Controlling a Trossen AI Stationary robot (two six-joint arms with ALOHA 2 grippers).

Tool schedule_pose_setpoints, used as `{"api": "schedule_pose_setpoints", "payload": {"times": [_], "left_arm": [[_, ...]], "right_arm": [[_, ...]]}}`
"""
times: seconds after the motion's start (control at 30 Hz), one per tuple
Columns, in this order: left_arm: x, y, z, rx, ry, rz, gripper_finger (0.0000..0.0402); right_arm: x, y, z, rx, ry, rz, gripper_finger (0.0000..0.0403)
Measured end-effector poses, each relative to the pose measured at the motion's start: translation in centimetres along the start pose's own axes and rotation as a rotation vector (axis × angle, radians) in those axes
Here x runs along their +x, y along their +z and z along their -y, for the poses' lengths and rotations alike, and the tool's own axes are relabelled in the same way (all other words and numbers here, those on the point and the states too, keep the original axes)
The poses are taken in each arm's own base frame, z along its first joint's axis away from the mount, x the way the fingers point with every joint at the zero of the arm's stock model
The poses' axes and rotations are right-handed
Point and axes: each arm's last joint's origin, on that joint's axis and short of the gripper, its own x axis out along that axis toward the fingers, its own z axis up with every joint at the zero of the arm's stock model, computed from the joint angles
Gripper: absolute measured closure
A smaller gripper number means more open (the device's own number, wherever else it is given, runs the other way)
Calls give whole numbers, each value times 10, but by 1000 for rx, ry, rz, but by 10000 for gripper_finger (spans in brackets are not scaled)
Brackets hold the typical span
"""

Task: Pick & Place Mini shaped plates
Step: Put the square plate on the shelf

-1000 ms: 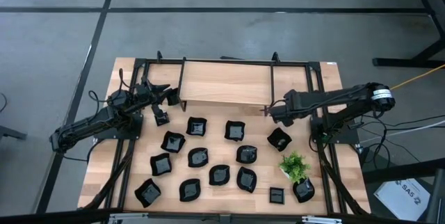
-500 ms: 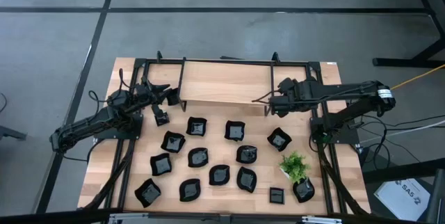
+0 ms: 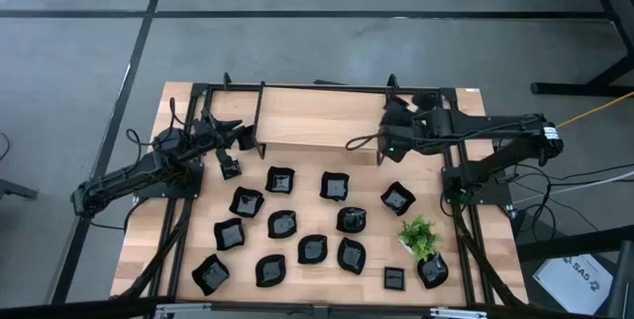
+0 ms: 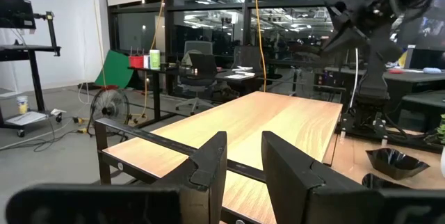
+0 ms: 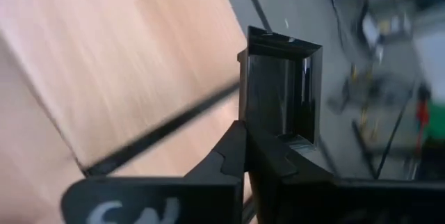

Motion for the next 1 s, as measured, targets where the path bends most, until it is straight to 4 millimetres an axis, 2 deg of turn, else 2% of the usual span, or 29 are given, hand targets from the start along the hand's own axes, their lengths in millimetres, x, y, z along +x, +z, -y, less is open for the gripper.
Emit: {"api": "schedule_pose_setpoints", "payload": {"times": [0.2,0.47,1.0], "left_arm": [[0,0,0,0,0,0,315],[0,0,0,0,0,0,315],[0,0,0,0,0,0,315]], "right_arm": [[-1,20,-5,-186,22,152,393],[-1,36,-8,-309,107,283,393],[48,42,-41,-215,184,61,393]]}}
